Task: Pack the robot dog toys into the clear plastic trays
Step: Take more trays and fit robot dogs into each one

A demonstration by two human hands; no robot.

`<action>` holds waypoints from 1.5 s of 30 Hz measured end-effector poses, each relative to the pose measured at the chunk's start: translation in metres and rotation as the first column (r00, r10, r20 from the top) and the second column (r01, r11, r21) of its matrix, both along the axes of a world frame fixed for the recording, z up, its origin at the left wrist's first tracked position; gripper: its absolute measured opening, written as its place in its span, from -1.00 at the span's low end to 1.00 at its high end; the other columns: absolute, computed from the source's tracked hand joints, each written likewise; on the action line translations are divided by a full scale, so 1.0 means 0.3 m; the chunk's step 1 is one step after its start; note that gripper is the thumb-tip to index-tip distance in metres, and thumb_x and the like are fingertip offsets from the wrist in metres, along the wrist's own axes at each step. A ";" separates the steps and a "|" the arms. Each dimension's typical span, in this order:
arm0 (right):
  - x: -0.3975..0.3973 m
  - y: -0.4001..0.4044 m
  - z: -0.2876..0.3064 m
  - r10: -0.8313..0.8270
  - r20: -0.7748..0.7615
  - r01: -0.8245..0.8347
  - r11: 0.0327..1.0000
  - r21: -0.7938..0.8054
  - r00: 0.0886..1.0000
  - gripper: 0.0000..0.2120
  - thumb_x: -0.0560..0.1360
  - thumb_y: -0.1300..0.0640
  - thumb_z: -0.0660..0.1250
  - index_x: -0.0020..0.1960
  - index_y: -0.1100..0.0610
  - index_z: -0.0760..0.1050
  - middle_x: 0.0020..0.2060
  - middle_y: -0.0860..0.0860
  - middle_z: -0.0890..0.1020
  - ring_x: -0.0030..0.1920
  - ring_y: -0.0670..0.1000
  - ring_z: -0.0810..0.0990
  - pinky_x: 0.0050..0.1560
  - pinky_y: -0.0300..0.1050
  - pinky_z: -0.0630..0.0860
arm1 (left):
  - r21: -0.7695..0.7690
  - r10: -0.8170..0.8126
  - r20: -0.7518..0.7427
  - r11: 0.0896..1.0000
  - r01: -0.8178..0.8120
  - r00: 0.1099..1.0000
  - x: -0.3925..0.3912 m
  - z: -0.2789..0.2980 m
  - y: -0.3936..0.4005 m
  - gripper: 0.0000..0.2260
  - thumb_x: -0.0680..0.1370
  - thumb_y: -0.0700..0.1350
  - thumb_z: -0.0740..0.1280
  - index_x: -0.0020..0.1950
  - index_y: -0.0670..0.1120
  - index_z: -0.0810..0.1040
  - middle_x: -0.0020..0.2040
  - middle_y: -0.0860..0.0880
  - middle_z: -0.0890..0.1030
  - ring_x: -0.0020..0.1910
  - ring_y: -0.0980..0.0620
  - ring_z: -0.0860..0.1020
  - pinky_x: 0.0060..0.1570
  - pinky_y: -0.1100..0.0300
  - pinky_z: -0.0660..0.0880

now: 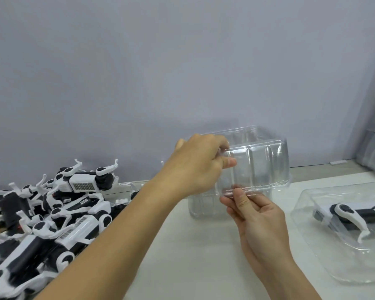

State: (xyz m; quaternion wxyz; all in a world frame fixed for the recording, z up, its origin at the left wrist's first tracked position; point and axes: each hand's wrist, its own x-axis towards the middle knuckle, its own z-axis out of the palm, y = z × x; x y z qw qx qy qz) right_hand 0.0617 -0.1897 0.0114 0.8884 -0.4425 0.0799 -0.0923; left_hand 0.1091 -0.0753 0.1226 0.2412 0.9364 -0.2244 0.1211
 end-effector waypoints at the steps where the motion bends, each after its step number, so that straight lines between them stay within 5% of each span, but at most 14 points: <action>1: 0.001 -0.001 -0.001 0.000 0.002 0.000 1.000 0.000 1.000 -0.80 0.41 0.16 0.40 -0.03 0.27 0.61 -0.18 0.09 0.74 -0.16 0.01 0.74 -0.25 -0.31 0.58 | -0.004 0.002 -0.003 1.000 -0.002 1.000 0.000 0.000 -0.001 -0.87 0.59 0.02 0.36 -0.12 0.11 0.44 -0.29 0.14 0.51 -0.26 0.22 0.40 0.02 0.08 0.25; 16: -0.001 -0.008 0.012 -0.037 -0.095 0.034 0.999 -0.033 0.995 -0.93 0.53 0.28 0.38 -0.09 0.26 0.62 -0.24 0.12 0.72 -0.22 0.03 0.73 -0.22 -0.22 0.55 | -0.105 0.015 -0.028 0.994 -0.018 0.999 -0.011 -0.006 -0.004 -0.92 0.56 -0.02 0.40 -0.11 0.03 0.57 -0.17 0.04 0.62 -0.09 0.04 0.54 0.21 -0.10 0.42; 24: 0.006 -0.014 -0.004 -0.046 -0.119 0.037 0.996 -0.077 0.992 -0.90 0.54 0.29 0.38 -0.14 0.26 0.62 -0.32 0.10 0.70 -0.26 -0.01 0.72 -0.16 -0.20 0.53 | -0.204 0.125 0.110 0.974 -0.101 0.986 -0.013 0.061 0.024 -0.88 0.58 -0.07 0.37 -0.15 0.07 0.57 -0.21 0.10 0.63 -0.06 0.01 0.59 0.23 -0.12 0.40; 31: 0.029 -0.049 -0.023 -0.004 -0.136 0.001 1.000 -0.025 0.991 -0.87 0.57 0.22 0.34 -0.08 0.28 0.58 -0.29 0.07 0.71 -0.16 -0.04 0.73 -0.08 -0.19 0.53 | -0.616 0.388 0.333 0.780 -0.114 0.860 -0.154 0.116 0.227 -0.94 0.59 0.04 0.31 -0.07 0.16 0.54 -0.21 0.16 0.63 -0.15 0.17 0.62 -0.02 0.22 0.53; 35: 0.030 -0.032 -0.026 0.038 -0.146 -0.066 0.979 -0.192 0.989 -0.79 0.59 0.09 0.34 -0.01 0.25 0.60 -0.17 0.06 0.74 -0.09 -0.02 0.74 -0.03 -0.14 0.55 | -0.750 0.475 0.167 0.630 -0.201 0.864 -0.298 0.001 0.299 -0.85 0.54 0.17 0.26 -0.04 0.16 0.57 -0.16 0.19 0.66 -0.18 0.27 0.62 -0.26 0.45 0.52; 40: 0.035 -0.045 -0.032 -0.131 -0.138 0.047 0.870 -0.492 0.982 -0.69 0.57 -0.05 0.36 -0.18 0.17 0.64 -0.34 0.00 0.71 -0.30 -0.08 0.71 -0.08 -0.06 0.57 | -0.832 0.496 -0.010 0.478 -0.282 0.868 -0.338 -0.142 0.316 -0.79 0.47 0.10 0.26 -0.02 0.06 0.61 -0.16 0.11 0.69 -0.21 0.21 0.64 -0.30 0.48 0.50; 45: 0.041 -0.066 -0.034 -0.120 -0.056 0.072 0.843 -0.533 0.991 -0.72 0.55 -0.01 0.38 -0.17 0.19 0.65 -0.35 0.03 0.71 -0.32 -0.06 0.69 -0.14 -0.12 0.58 | -0.783 0.479 -0.033 0.533 -0.321 0.877 -0.312 -0.171 0.297 -0.84 0.50 0.09 0.27 -0.04 0.09 0.60 -0.17 0.16 0.68 -0.18 0.21 0.64 -0.19 0.39 0.51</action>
